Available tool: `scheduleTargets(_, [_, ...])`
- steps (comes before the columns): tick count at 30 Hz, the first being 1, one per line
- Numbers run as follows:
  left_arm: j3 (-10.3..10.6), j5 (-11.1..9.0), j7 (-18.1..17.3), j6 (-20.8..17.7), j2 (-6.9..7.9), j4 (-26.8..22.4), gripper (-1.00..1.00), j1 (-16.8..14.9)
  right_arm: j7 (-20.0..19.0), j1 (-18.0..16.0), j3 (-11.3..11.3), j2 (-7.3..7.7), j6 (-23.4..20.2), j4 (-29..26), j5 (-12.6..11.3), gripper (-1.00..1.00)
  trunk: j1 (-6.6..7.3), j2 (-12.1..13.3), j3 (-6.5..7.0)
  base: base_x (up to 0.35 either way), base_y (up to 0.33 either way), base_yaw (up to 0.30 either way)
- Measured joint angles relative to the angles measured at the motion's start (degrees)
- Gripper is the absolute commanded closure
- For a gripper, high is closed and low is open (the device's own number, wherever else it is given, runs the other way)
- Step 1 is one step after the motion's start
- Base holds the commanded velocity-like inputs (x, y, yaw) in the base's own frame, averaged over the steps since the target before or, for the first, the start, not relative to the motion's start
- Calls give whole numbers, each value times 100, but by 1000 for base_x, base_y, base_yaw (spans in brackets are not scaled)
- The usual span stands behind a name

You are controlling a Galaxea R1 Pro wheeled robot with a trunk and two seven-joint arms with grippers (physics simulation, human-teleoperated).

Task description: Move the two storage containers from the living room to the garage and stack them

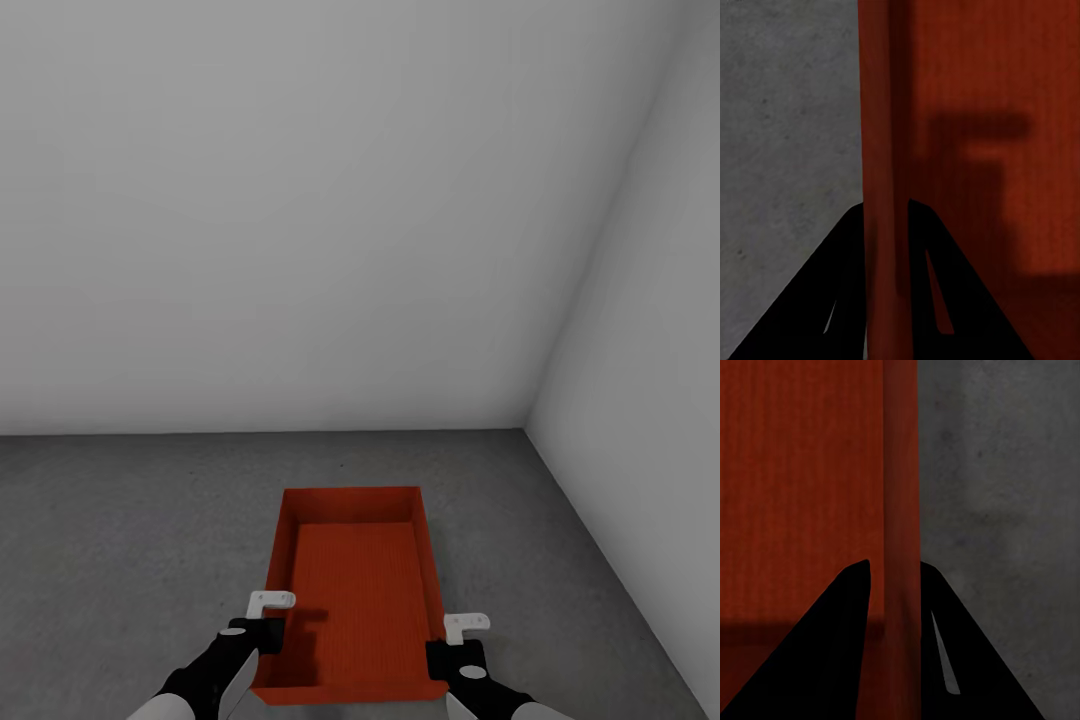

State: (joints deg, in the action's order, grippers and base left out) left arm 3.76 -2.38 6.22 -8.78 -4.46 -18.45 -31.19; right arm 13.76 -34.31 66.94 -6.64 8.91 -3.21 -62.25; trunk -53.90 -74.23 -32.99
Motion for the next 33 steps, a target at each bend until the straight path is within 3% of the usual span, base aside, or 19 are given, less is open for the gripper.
scheduleTargets(5, [-11, 16, 9, 31, 28, 16, 100, 7, -50, -3, 26, -32, 27, 29, -39, 100, 0, 0, 0, 0, 0, 0])
scheduleTargets(10, [-1, -27, -14, 36, 28, 25, 100, 11, -66, -7, -86, -37, 18, 74, 99, 100, 0, 0, 0, 0, 0, 0])
scheduleTargets(12, [-20, -1, -55, 87, 43, 23, 100, 11, -117, -8, -22, -39, 101, 113, 3, 100, 0, 0, 0, 0, 0, 0])
scheduleTargets(18, [-246, 309, 45, 169, -111, 8, 100, 6, -307, -3, 695, 82, 281, 159, -808, 100, 0, 0, 0, 0, 0, 0])
scheduleTargets(22, [-339, 411, 150, 173, -218, 20, 100, 9, -431, -5, 1086, 170, 287, 166, -1219, 100, 0, 0, 0, 0, 0, 0])
scheduleTargets(33, [-574, 687, 126, 113, -266, 6, 100, 7, -442, -1, 2081, 185, 281, 158, -2251, 100, 0, 0, 0, 0, 0, 0])
